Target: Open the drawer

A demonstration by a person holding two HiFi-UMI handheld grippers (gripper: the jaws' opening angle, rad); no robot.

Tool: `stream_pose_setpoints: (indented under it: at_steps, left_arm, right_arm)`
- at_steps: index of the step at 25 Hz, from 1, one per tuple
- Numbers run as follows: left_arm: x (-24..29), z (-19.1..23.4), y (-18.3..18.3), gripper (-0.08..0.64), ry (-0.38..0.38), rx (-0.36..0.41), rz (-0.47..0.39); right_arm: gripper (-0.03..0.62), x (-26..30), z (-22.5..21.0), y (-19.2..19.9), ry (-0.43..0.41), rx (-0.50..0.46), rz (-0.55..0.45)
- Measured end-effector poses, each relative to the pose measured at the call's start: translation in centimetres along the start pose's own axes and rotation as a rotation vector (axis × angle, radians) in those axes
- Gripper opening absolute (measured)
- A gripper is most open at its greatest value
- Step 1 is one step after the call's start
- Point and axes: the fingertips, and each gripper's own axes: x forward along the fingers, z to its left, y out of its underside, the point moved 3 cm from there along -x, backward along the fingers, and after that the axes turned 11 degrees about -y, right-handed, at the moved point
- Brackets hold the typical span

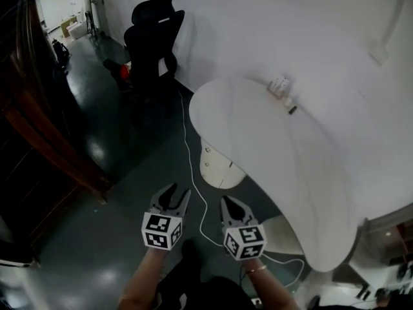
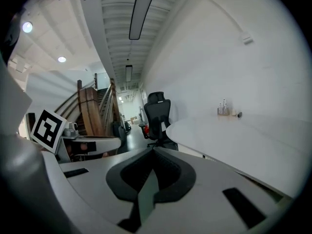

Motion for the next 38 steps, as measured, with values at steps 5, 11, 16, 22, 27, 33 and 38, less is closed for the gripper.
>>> stream_pose_setpoints:
  at_steps: [5, 11, 16, 22, 27, 33, 38]
  left_arm:
    - [4.0, 2.1, 0.5, 0.160, 0.043, 0.012, 0.030]
    - [8.6, 3.6, 2.5, 0.169, 0.051, 0.010, 0.085]
    - [13.3, 4.0, 4.5, 0.169, 0.042, 0.014, 0.109]
    - [18.2, 3.3, 8.0, 0.169, 0.056, 0.006, 0.148]
    - [22.2, 3.4, 10.9, 0.169, 0.076, -0.022, 0.189]
    - [27.8, 3.5, 12.9, 0.169, 0.090, 0.002, 0.197]
    - [31.5, 2.9, 14.5, 0.190, 0.112, -0.003, 0.191]
  right_arm:
    - [0.003, 3.5, -0.7, 0.2, 0.031, 0.003, 0.038]
    - [0.003, 6.9, -2.5, 1.3, 0.051, 0.028, 0.079]
    - [0.003, 9.8, -4.9, 2.5, 0.055, 0.032, 0.116]
    - [0.003, 12.8, -7.6, 5.9, 0.073, 0.049, 0.175]
    - [0.003, 14.5, -9.9, 9.1, 0.092, 0.069, 0.240]
    - [0.003, 16.6, -12.8, 11.9, 0.107, 0.086, 0.297]
    - [0.003, 18.7, -13.9, 14.3, 0.076, 0.086, 0.353]
